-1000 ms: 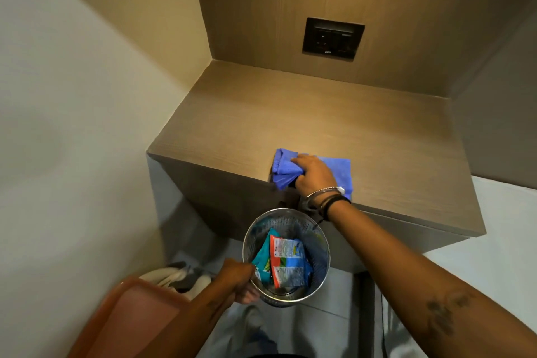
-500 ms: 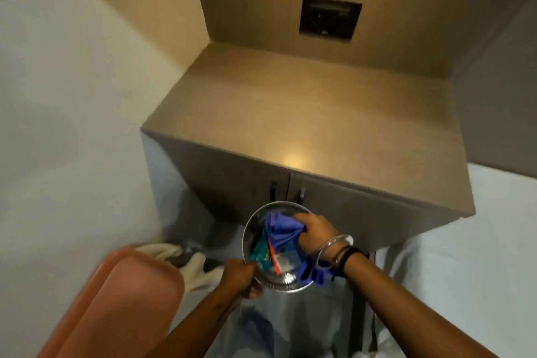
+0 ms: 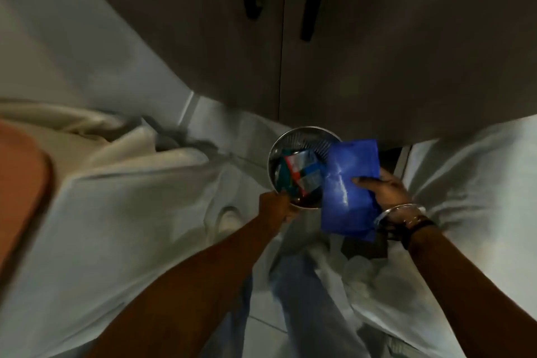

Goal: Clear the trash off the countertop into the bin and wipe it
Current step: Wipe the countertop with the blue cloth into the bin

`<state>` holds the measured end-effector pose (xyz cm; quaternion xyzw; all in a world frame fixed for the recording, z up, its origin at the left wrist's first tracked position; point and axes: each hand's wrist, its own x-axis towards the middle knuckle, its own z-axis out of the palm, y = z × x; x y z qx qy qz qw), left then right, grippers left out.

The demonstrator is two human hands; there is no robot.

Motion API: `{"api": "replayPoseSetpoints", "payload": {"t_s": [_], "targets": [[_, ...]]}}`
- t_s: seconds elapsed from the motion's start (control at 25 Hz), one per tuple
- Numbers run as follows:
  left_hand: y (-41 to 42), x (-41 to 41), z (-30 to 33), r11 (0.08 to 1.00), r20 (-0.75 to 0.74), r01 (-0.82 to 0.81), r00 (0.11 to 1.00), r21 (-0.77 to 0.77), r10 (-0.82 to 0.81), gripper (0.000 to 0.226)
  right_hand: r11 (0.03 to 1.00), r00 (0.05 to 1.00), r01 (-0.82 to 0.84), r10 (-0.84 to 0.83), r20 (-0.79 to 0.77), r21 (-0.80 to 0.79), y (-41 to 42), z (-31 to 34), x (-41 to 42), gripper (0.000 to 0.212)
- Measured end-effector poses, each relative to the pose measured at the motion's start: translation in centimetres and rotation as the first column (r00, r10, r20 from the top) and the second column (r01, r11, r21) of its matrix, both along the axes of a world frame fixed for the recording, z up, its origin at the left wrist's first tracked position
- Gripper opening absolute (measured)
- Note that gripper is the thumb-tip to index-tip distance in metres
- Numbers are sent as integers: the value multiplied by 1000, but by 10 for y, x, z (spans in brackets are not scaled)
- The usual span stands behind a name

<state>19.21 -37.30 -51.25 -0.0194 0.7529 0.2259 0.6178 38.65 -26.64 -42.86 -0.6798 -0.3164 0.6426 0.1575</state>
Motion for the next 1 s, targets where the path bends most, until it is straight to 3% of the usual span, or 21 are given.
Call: {"api": "replayPoseSetpoints", "payload": {"t_s": [0.28, 0.4, 0.52, 0.64, 0.8, 0.92, 1.0], "targets": [[29, 50, -137, 999, 50, 2, 999, 46, -4, 31, 998, 993, -66, 65, 94, 6, 17, -122, 42, 46], [43, 74, -148, 992, 107, -61, 993, 110, 49, 18, 998, 990, -63, 63, 127, 1, 15, -132, 50, 43], [49, 75, -137, 998, 151, -5, 989, 70, -5, 42, 998, 994, -51, 47, 100, 35, 8, -116, 33, 43], [36, 45, -66, 1000, 292, 9, 956, 3, -9, 58, 999, 999, -16, 15, 44, 41, 14, -54, 11, 44], [26, -10, 70, 970, 486, -150, 873, 189, 40, 45, 988, 986, -150, 147, -75, -35, 20, 58, -26, 33], [18, -56, 190, 931, 439, -189, 898, 313, 35, 23, 945, 917, -327, 316, -243, -7, 11, 154, -82, 30], [2, -93, 255, 911, 357, -199, 932, 362, 61, 20, 907, 860, -420, 409, -305, 33, 0, 204, -128, 31]]}}
